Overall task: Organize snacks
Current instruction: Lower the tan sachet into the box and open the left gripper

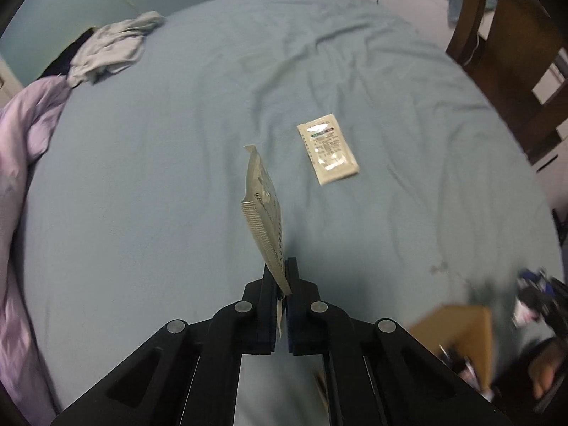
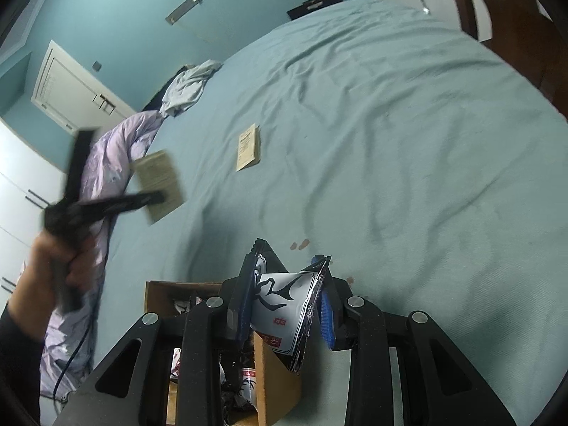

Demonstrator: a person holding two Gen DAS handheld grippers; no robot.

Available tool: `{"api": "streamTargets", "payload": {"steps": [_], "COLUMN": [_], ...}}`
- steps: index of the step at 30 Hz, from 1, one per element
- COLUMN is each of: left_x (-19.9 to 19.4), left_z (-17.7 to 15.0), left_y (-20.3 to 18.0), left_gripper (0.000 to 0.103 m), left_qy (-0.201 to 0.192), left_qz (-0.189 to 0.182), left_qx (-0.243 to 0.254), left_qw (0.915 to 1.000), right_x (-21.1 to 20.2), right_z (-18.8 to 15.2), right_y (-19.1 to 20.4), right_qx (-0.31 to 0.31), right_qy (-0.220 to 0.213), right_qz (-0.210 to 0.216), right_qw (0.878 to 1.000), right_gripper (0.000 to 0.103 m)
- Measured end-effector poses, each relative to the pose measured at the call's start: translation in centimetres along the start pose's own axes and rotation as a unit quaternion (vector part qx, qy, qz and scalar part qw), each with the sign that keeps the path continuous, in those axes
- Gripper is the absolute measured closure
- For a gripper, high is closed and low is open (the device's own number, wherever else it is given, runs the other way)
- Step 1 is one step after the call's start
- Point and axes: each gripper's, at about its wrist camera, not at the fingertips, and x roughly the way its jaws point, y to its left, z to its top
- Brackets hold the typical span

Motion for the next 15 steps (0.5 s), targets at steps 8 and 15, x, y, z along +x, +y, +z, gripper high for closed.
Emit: {"api": "streamTargets", "payload": {"steps": [8, 15], "left_x": [-9.0, -9.8], "left_z": [-8.4, -13.5], "left_y": [-3.1, -9.2], "left_gripper": [0.100, 0.100], "left_qy": [-0.072, -0.100], "left_qz": [-0.058, -0.046], "left_qx": [-0.004, 0.050], "left_qw": [0.9957, 0.9927], "right_x": [-3.2, -5.6], "right_z": [-2.0, -4.6], "right_y": [1.1, 2.8], "right_qx": [-0.007, -0.047], "right_qy": [-0.030, -0.032], "right_qz": [-0.002, 0.000], "right_qw": [1.000, 0.998], "right_gripper": [0.074, 0.074]}}
